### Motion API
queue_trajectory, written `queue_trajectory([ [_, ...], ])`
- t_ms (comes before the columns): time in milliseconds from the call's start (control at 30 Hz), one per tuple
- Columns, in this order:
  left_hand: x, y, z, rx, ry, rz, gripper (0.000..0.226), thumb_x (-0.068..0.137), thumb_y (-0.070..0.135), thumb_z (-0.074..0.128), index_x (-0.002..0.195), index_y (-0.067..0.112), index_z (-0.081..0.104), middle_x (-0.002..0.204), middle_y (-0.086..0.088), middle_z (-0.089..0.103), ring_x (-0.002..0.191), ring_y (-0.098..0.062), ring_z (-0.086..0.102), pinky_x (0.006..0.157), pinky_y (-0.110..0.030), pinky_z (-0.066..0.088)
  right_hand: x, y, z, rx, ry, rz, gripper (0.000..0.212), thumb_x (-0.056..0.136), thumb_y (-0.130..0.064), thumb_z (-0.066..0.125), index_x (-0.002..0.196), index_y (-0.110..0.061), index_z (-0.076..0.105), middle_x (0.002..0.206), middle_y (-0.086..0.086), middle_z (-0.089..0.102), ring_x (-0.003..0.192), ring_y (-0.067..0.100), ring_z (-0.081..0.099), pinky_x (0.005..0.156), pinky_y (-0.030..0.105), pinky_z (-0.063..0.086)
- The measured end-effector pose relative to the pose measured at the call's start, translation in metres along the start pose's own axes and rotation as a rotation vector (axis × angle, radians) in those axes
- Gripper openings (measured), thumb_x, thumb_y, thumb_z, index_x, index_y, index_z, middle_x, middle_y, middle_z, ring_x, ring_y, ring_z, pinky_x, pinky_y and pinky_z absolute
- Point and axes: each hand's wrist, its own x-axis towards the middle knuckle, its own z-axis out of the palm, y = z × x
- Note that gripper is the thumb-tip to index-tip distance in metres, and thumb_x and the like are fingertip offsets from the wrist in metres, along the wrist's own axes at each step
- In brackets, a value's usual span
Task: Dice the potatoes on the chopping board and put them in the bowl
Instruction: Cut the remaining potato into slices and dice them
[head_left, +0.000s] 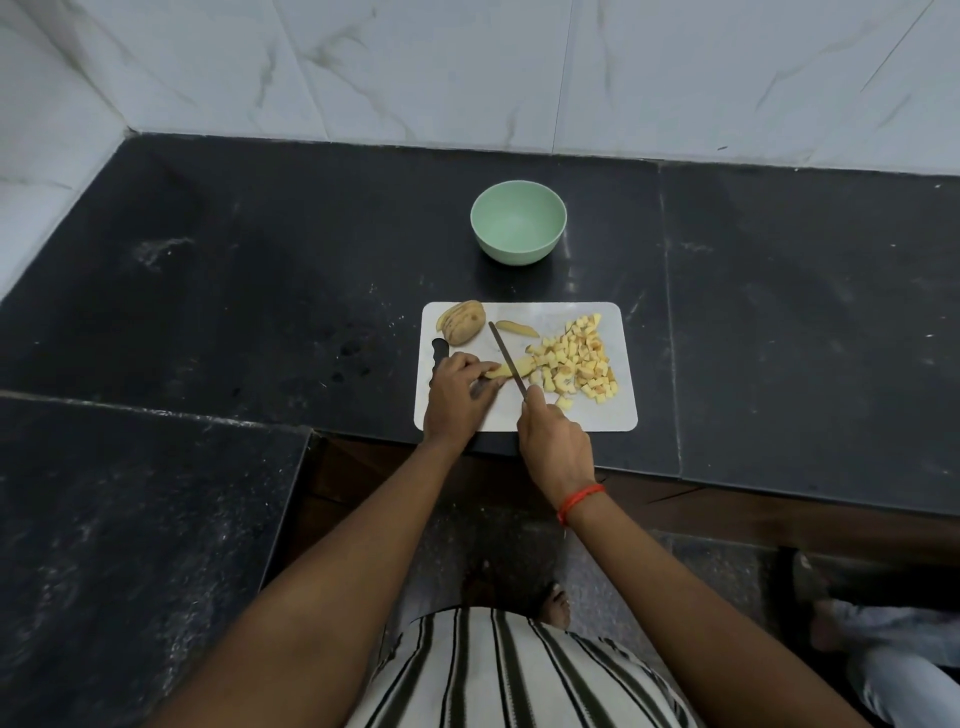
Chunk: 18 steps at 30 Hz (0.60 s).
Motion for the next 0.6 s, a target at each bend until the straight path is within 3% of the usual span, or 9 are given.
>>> queue_trajectory([
  [233, 0.0, 0.001, -0.001, 0.011, 0.008, 0.019, 0.029, 0.093, 0.035, 0.073, 0.114, 0.016, 0.077, 0.103, 0.002, 0.061, 0.099, -0.013, 0.05, 0.081, -0.032, 0.048, 0.008, -0.001, 0.0, 0.009, -0.055, 0.007, 0.033, 0.102, -0.018, 0.042, 0.135, -0.014, 0.043, 0.084, 0.016, 0.067, 0.072, 0.041, 0.066, 0.055, 0.039, 0.046],
  [600, -0.005, 0.006, 0.002, 0.034, 0.035, -0.015, 0.028, 0.092, 0.031, 0.073, 0.114, 0.013, 0.077, 0.103, 0.0, 0.062, 0.098, -0.019, 0.051, 0.081, -0.035, 0.048, -0.032, 0.016, -0.009, 0.025, -0.162, 0.009, 0.018, 0.104, -0.024, 0.038, 0.12, -0.019, 0.037, 0.086, 0.012, 0.062, 0.07, 0.041, 0.062, 0.054, 0.039, 0.037],
])
